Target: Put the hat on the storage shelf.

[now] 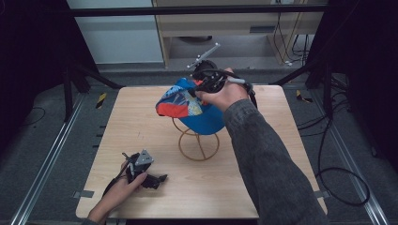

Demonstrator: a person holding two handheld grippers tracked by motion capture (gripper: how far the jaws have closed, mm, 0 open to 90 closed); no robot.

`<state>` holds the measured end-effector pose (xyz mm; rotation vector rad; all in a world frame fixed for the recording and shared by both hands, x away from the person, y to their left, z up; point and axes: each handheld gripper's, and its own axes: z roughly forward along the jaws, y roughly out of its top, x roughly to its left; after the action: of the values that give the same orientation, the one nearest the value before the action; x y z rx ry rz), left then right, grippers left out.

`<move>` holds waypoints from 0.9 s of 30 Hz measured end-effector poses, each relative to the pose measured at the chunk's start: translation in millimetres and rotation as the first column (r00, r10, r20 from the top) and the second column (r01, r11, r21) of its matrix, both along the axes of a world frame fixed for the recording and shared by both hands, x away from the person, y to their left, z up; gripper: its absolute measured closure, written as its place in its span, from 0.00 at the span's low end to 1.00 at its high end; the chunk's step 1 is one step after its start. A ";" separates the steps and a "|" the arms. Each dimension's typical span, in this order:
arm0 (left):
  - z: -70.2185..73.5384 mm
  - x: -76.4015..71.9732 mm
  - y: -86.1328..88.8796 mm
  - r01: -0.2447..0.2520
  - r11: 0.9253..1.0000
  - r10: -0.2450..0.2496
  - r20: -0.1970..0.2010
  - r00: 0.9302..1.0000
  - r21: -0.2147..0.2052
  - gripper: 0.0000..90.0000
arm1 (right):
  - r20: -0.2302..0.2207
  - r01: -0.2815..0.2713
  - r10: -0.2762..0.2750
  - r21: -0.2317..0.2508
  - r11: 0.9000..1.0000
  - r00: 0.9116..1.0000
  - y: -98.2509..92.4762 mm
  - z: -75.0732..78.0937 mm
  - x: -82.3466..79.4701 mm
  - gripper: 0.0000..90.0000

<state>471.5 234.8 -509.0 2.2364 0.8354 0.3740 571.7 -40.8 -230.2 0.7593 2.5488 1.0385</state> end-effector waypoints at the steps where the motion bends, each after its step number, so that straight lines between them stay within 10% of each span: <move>1: 0.0 0.0 0.0 0.000 1.000 0.000 0.000 1.000 0.000 0.00 | 0.001 -0.001 0.001 0.001 1.000 1.000 0.1 0.0 -0.4 0.99; 27: 0.0 0.0 0.0 0.000 1.000 0.000 0.000 1.000 0.000 0.00 | -0.021 0.001 -0.002 -0.038 0.999 1.000 8.4 -3.5 1.6 0.98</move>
<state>471.5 234.8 -508.9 2.2369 0.8350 0.3736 573.3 -32.4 -233.7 0.7664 2.5776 0.9838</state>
